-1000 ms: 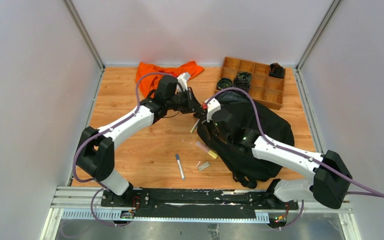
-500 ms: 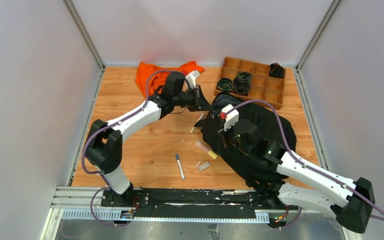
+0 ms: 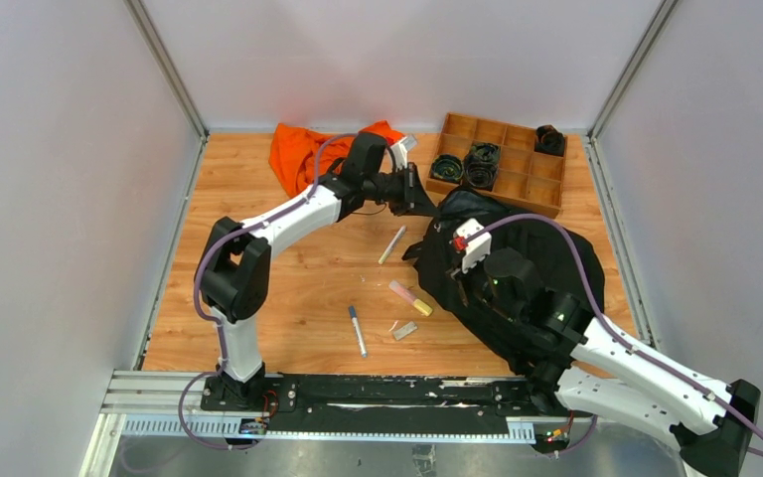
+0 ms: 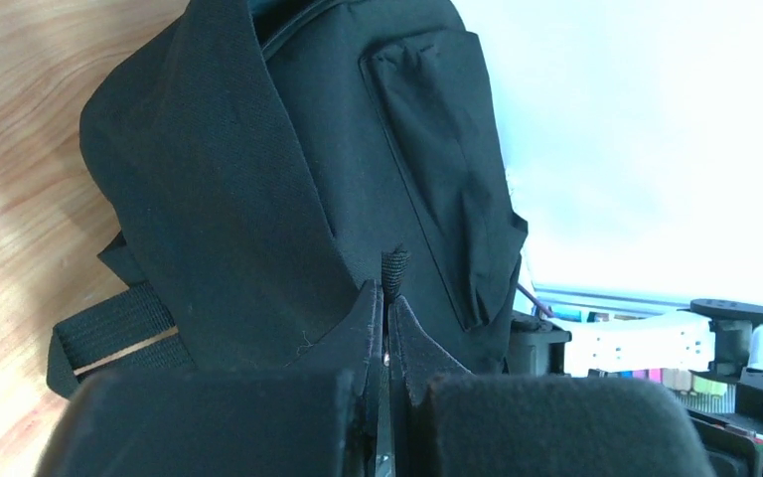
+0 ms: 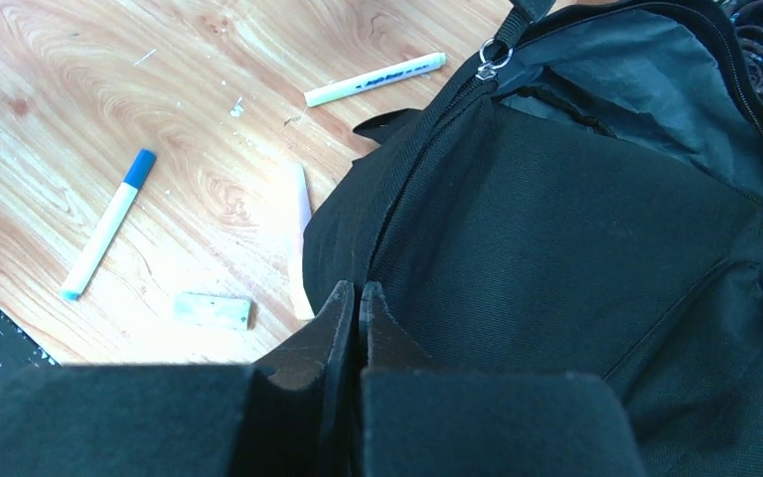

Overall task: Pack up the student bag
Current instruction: Zip the student bag at the center of the board.

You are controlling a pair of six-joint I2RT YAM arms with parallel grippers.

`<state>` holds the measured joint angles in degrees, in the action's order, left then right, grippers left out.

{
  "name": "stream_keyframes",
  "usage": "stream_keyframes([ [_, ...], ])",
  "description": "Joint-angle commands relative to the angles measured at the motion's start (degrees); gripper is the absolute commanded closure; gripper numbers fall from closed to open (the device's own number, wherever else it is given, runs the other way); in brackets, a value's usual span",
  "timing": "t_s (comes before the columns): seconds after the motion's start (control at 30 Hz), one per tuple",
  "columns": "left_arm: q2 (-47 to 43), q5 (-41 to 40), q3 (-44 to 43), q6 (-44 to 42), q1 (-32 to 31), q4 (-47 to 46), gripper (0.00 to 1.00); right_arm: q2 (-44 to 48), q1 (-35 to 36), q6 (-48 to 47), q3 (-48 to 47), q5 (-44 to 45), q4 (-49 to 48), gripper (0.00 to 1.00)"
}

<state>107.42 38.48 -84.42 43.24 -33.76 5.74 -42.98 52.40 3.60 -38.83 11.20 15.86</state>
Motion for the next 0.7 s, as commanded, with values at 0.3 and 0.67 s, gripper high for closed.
stream_keyframes([
  [0.3, -3.0, -0.4, 4.5, -5.4, -0.1, -6.0, 1.0, -1.5, -3.6, 1.9, -4.4, -5.2, 5.8, 0.5],
  [0.67, -4.1, -4.2, -1.5, -11.2, -0.9, 5.4, 0.39, -4.7, -23.6, 19.7, -4.7, -22.1, -7.8, 0.51],
])
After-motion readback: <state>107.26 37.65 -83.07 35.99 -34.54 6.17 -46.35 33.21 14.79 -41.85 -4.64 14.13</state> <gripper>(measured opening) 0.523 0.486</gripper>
